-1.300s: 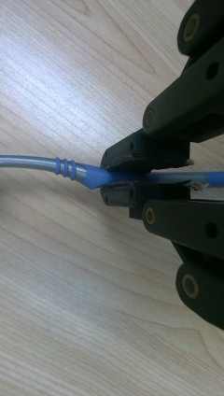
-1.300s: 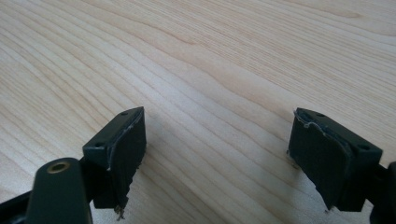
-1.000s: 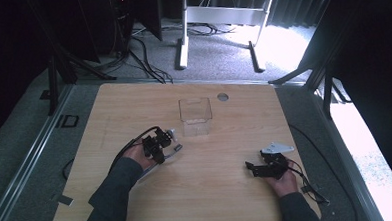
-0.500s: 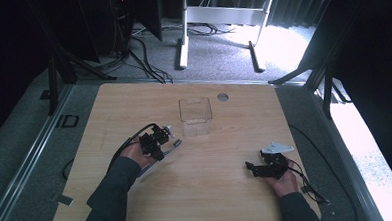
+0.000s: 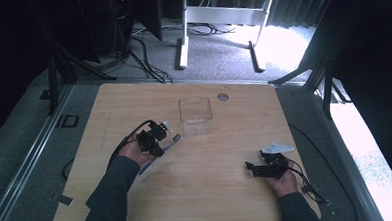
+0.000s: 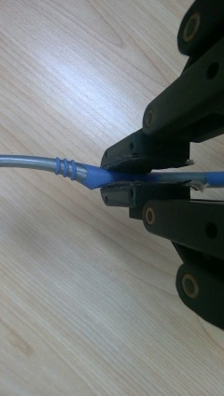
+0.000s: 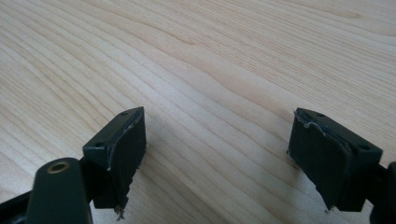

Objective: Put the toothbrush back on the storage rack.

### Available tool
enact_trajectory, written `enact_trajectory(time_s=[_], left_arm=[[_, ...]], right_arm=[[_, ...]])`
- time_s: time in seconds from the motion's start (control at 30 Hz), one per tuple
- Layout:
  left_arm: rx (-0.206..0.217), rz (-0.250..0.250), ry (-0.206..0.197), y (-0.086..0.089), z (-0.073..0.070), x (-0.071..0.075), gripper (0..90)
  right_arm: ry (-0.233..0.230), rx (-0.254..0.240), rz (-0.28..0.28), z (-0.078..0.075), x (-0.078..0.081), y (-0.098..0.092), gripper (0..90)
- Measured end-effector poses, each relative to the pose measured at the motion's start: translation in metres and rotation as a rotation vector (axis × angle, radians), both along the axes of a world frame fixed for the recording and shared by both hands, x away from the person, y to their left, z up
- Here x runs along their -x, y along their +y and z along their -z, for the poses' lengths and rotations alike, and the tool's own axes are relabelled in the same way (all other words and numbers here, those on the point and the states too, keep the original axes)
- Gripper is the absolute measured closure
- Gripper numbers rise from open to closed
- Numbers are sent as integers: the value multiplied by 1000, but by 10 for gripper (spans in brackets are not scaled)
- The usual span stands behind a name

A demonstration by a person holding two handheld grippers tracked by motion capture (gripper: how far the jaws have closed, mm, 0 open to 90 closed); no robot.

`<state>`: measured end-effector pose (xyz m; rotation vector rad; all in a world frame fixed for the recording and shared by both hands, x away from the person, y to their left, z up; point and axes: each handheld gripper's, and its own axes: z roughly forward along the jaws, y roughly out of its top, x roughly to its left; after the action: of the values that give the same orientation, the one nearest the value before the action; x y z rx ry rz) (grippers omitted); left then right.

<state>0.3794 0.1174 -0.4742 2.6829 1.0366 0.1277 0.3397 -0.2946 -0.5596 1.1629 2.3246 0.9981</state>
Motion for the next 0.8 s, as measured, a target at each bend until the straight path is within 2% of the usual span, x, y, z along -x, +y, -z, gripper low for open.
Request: enact_trajectory(time_s=[0.57, 0.8], left_arm=[[51, -45, -56, 5, -13, 0, 820], [85, -70, -95, 6, -20, 2, 820]], right_arm=[[0, 0, 0, 0, 0, 0, 187], [0, 0, 0, 0, 0, 0, 187]])
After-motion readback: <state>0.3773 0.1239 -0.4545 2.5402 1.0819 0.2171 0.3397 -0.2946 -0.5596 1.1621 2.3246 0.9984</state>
